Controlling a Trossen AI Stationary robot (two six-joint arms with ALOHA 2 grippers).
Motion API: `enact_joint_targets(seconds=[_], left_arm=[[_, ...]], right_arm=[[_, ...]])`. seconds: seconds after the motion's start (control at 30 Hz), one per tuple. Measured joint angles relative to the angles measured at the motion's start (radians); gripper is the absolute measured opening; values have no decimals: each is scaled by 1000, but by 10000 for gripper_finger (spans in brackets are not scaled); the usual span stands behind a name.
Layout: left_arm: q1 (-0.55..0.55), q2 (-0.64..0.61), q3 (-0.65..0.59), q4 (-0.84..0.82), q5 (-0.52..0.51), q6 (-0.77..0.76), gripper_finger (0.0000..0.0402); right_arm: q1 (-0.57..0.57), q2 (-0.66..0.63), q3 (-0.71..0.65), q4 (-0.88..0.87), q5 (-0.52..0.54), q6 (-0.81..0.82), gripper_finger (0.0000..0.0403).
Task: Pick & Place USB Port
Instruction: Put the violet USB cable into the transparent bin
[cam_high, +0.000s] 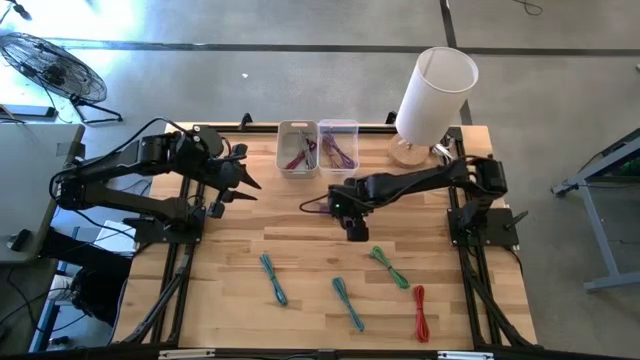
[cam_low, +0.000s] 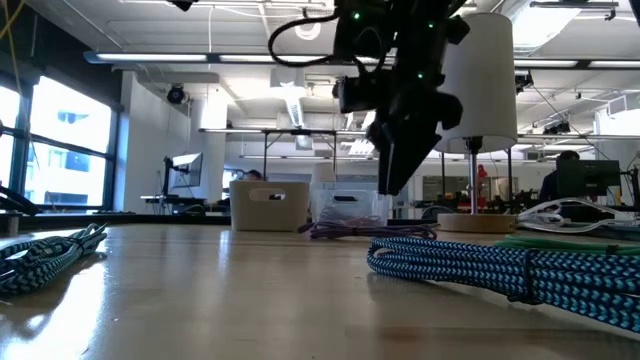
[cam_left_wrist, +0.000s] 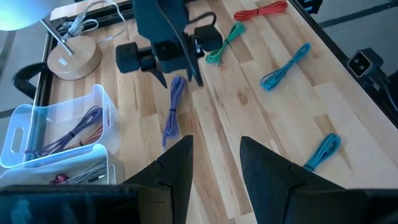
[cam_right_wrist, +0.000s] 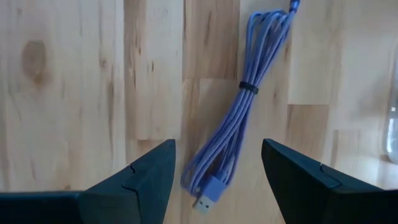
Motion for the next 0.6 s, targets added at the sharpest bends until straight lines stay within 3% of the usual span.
enact_joint_targets(seconds=[0.4, 0.6], left_arm=[[0, 0, 0, -8, 0, 0, 129], [0, 0, 0, -8, 1, 0, 129]], right_arm=[[0, 111, 0, 15, 26, 0, 230], [-6, 118, 0, 59, 54, 0, 199]])
